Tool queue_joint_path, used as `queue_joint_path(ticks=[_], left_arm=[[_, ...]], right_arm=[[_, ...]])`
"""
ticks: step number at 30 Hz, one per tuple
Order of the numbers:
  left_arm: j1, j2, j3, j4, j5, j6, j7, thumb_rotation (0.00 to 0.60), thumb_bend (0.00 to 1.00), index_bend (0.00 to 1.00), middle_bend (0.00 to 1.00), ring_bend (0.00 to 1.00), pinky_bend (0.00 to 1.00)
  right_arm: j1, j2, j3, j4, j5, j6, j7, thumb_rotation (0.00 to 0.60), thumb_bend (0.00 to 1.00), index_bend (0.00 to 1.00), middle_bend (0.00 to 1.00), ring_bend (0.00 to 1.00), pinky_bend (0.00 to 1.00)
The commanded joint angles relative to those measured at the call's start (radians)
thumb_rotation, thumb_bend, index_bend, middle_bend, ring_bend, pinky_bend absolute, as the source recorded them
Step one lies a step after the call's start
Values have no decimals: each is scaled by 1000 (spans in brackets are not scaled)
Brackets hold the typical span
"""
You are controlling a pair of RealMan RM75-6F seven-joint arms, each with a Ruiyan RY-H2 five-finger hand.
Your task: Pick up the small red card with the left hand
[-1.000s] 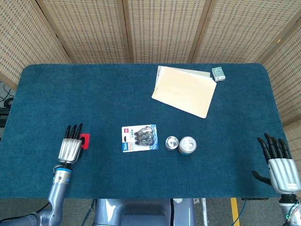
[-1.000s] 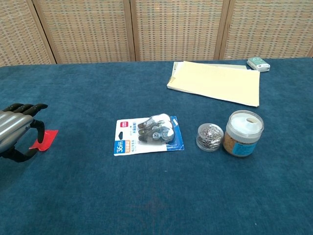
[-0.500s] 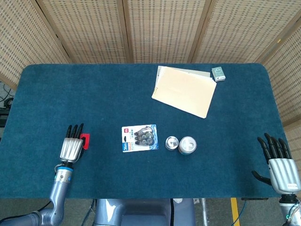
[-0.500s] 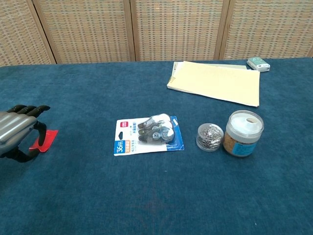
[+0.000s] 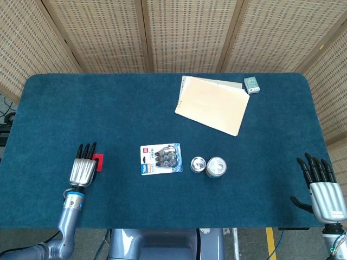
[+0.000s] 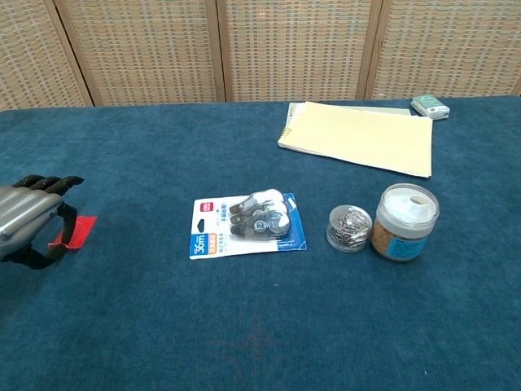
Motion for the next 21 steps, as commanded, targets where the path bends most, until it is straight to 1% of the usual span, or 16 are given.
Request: queue_joint_path(ticks=[1,8,21], left_arm=[[-1,1,-2,1,4,5,-3,600,483,619,0,0,0],[-2,8,-12,-2,4,12,-13,600,484,619,0,0,0],[-26,59,-70,-31,-23,20,-5,600,484,619,0,0,0]], right_arm=[[-1,-2,-1,2,-1,2,0,600,75,0,0,0,0],[0,0,1,2,2,0,3,600,80,0,0,0,0],[-1,0,-1,1,0,1,3,600,79,0,0,0,0]])
